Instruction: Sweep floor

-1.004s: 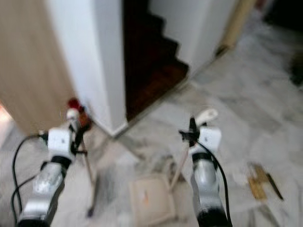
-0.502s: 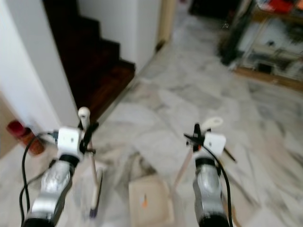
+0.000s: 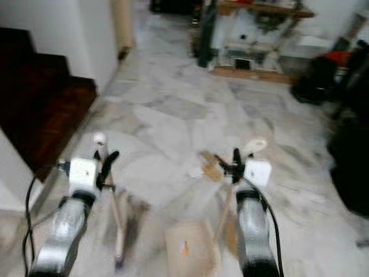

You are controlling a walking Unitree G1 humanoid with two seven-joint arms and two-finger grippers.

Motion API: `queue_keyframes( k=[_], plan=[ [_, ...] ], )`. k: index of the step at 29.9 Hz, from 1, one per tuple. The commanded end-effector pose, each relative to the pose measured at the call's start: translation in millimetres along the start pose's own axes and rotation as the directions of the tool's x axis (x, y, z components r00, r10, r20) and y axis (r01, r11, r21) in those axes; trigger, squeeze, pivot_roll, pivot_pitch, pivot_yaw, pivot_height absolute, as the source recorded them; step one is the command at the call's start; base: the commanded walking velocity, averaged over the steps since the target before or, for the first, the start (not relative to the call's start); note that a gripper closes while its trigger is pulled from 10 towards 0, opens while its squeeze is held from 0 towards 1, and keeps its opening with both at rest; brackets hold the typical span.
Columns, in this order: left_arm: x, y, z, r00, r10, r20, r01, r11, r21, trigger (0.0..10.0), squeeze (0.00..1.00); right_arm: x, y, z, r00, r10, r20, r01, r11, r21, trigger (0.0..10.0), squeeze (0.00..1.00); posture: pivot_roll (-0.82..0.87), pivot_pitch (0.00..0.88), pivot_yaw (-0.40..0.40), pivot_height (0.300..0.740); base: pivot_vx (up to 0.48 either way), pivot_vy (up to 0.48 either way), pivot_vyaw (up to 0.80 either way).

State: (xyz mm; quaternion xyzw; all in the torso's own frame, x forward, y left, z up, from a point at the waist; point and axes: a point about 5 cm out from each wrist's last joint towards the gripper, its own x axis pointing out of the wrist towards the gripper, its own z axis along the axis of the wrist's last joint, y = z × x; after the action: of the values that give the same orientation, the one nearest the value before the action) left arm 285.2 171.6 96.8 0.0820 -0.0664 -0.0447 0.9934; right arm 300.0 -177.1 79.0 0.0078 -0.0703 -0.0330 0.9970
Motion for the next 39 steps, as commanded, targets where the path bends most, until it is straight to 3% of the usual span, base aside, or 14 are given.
queue_keyframes(
  k=[1,26,39],
  plan=[
    [4.1,-4.8,9.5,0.999,-0.012,0.05,0.011,1.0,0.008,10.0,0.0,2.5,-6.3,6.5,0.999,-0.022,0.028,0.022,1.0,0.005,10.0,0.0,0.06,0.0,-0.047,0.74,0.0,0.0,-0.8],
    [1.4,-5.0,7.5,0.999,0.009,0.041,-0.009,1.0,-0.002,10.0,0.0,2.0,-5.2,8.3,1.0,-0.007,0.029,0.007,1.0,0.004,10.0,0.0,0.06,0.0,-0.057,0.74,0.0,0.0,-0.79],
    [1.2,-7.3,7.0,0.999,0.006,0.032,-0.005,0.999,-0.032,10.0,0.0,2.1,-2.0,10.3,0.999,0.008,0.039,-0.008,1.0,0.001,10.0,0.0,0.06,0.0,-0.06,0.74,0.237,0.0,0.0]
  ],
)
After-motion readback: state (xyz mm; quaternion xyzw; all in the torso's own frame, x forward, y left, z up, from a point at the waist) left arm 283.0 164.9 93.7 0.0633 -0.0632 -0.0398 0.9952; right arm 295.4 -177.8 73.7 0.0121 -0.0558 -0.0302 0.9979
